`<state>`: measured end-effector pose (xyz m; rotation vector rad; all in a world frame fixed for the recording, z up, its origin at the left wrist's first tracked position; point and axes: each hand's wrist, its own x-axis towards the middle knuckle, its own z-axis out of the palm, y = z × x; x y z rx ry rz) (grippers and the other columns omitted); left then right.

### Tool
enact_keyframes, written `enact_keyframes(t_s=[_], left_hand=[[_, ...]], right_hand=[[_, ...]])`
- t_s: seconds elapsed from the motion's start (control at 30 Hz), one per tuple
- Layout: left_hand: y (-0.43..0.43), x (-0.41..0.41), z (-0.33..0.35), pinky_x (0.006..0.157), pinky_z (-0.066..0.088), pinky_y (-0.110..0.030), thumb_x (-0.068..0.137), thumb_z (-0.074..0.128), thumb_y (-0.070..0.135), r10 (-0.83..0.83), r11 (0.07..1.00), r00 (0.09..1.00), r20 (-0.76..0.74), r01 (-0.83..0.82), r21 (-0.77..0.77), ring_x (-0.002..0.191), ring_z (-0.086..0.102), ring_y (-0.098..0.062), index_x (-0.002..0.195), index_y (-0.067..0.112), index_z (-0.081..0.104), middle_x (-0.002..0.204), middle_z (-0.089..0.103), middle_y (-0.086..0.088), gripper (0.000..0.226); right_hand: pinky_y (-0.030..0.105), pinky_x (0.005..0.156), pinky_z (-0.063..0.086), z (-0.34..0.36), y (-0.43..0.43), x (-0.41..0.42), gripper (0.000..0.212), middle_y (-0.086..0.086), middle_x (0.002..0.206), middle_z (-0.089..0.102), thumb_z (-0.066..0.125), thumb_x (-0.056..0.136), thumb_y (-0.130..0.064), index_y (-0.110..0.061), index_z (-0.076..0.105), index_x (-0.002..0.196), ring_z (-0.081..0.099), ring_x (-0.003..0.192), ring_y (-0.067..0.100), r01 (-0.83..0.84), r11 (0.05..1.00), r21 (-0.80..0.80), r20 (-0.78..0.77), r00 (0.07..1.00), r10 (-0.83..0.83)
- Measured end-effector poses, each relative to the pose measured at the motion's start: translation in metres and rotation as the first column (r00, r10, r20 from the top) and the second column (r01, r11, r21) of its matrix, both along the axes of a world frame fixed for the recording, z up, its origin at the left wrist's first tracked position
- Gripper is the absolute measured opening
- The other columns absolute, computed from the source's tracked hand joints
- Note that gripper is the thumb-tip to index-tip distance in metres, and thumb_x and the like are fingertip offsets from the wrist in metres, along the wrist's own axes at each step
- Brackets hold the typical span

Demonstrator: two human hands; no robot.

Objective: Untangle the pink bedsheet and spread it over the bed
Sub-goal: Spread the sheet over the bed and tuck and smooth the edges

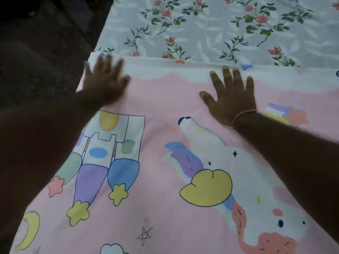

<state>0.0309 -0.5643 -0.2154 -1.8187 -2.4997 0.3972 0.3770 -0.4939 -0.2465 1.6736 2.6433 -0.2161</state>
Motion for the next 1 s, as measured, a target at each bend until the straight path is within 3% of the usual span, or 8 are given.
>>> enact_keyframes(t_s=[0.1,0.23,0.3,0.47,0.67,0.8,0.93,1.0], left_hand=[[-0.003,0.01,0.007,0.113,0.001,-0.057,0.094,0.016,0.059,0.084,0.995,0.996,-0.015,-0.083,0.06,0.146,0.001,-0.029,0.151,0.014,0.01,0.158,0.004,-0.017,0.073],[-0.018,0.098,-0.005,0.115,0.012,-0.048,0.092,0.017,0.053,-0.409,0.912,0.86,0.304,0.391,0.121,0.145,0.011,-0.027,0.148,0.007,0.023,0.156,0.015,-0.017,0.073],[-0.032,0.117,-0.012,0.117,0.012,-0.042,0.093,0.019,0.052,-0.493,0.865,0.796,0.35,0.492,0.098,0.145,0.013,-0.025,0.148,0.007,0.024,0.156,0.017,-0.015,0.071],[-0.054,0.034,-0.013,0.116,0.006,-0.041,0.092,0.015,0.062,-0.434,0.9,0.883,0.179,0.433,0.045,0.146,0.006,-0.021,0.15,0.029,0.014,0.159,0.01,-0.004,0.067],[-0.076,-0.018,0.0,0.114,0.004,-0.053,0.095,0.018,0.059,0.035,0.999,0.996,0.08,-0.036,0.015,0.146,0.003,-0.028,0.15,0.028,0.011,0.159,0.005,-0.01,0.063],[-0.085,0.02,0.002,0.114,0.005,-0.054,0.095,0.021,0.056,-0.115,0.993,0.978,0.171,0.109,0.042,0.145,0.006,-0.029,0.15,0.02,0.018,0.158,0.01,-0.014,0.066],[-0.107,0.063,-0.003,0.114,0.014,-0.047,0.092,0.024,0.057,-0.436,0.897,0.854,0.284,0.438,0.061,0.144,0.016,-0.027,0.147,0.018,0.029,0.156,0.019,-0.013,0.068],[-0.125,0.07,-0.008,0.114,0.014,-0.045,0.094,0.027,0.054,-0.49,0.87,0.828,0.272,0.485,0.092,0.144,0.018,-0.028,0.147,0.018,0.031,0.155,0.021,-0.014,0.065]], right_hand=[[0.06,0.114,0.001,0.003,-0.007,-0.017,0.079,0.011,0.16,0.004,0.018,0.088,-0.07,-0.023,0.012,0.152,0.0,0.147,0.032,0.072,0.997,-0.022,-0.002,0.997,-0.073],[0.061,0.113,0.0,0.004,-0.029,-0.057,0.074,0.017,0.159,0.006,0.021,0.092,-0.061,-0.017,0.015,0.151,0.002,0.147,0.034,0.02,1.0,-0.005,-0.036,0.999,-0.02],[0.061,0.114,-0.001,0.003,-0.039,-0.073,0.064,0.015,0.159,0.006,0.022,0.095,-0.05,-0.02,0.016,0.151,0.001,0.147,0.033,-0.053,0.999,0.001,-0.038,0.998,0.053],[0.058,0.115,-0.001,0.002,-0.047,-0.079,0.062,0.011,0.16,0.007,0.023,0.095,-0.046,-0.022,0.015,0.152,0.003,0.148,0.031,-0.276,0.961,-0.024,-0.046,0.961,0.274],[0.058,0.116,-0.002,0.013,-0.086,-0.075,0.086,0.014,0.16,0.003,0.011,0.082,-0.071,-0.021,0.008,0.152,0.0,0.148,0.033,-0.485,0.871,-0.072,0.036,0.872,0.488],[0.059,0.115,-0.005,0.015,-0.184,-0.101,0.088,0.02,0.159,0.004,0.027,0.085,-0.07,-0.014,0.013,0.151,-0.002,0.147,0.034,-0.576,0.808,-0.122,-0.112,0.817,0.565],[0.059,0.114,0.012,0.027,-0.254,-0.108,0.068,0.019,0.145,0.042,0.043,0.086,-0.063,-0.016,0.051,0.135,0.031,0.14,0.035,-0.88,0.461,-0.112,-0.285,0.473,0.834],[0.055,0.105,0.03,0.032,-0.244,-0.103,0.046,0.018,0.103,0.069,0.043,0.092,-0.048,-0.012,0.071,0.098,0.061,0.106,0.036,-0.842,0.53,0.099,-0.358,0.467,0.809]])
